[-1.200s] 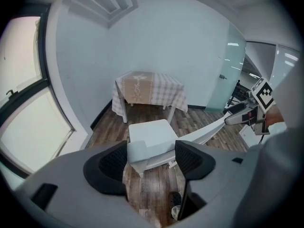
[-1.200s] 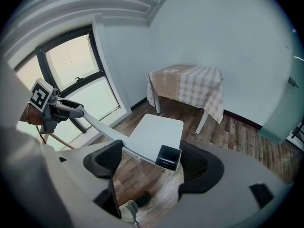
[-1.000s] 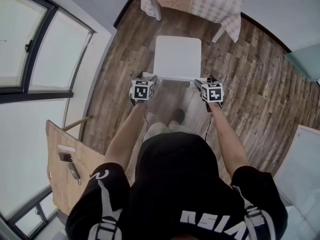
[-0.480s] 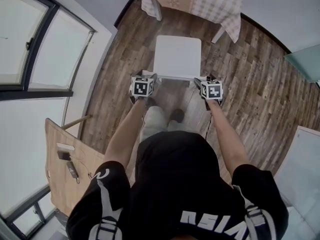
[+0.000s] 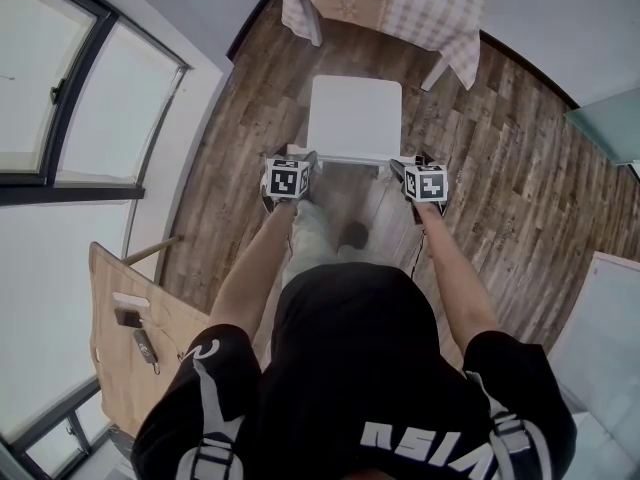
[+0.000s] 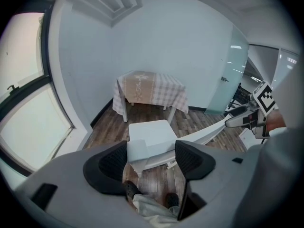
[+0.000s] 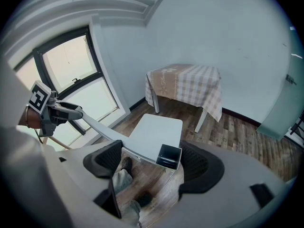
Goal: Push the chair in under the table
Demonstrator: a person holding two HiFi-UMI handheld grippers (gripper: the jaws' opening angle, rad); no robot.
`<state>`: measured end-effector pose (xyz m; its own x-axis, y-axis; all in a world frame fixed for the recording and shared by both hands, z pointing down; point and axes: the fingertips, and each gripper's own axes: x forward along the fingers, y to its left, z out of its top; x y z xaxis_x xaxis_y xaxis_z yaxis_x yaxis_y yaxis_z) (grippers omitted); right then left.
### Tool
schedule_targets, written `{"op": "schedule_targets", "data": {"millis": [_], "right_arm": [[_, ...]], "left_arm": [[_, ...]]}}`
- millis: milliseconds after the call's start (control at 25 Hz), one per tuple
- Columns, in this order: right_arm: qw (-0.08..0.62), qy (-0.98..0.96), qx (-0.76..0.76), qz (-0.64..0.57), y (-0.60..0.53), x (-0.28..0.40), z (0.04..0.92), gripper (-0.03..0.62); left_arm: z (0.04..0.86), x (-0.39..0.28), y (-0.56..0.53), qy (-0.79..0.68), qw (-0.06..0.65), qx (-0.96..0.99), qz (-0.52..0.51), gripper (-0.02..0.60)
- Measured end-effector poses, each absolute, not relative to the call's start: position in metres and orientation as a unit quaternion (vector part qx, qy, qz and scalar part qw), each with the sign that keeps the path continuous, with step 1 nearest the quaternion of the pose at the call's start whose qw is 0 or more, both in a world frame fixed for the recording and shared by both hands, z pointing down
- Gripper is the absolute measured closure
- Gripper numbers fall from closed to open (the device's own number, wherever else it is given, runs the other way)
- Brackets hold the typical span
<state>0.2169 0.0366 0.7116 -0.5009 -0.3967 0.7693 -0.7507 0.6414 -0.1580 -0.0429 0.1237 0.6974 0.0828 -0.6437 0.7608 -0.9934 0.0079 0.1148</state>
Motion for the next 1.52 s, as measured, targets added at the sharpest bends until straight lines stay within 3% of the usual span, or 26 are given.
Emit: {"op": "schedule_targets", "data": {"millis": [1520], "right_arm": [[0.361, -0.81, 0.38, 0.264, 0.016, 0.189, 0.71, 0.187]], "left_arm": [[0.7, -0.077, 0.085, -0.603, 0.348, 0.667, 0.267, 0.264]]}}
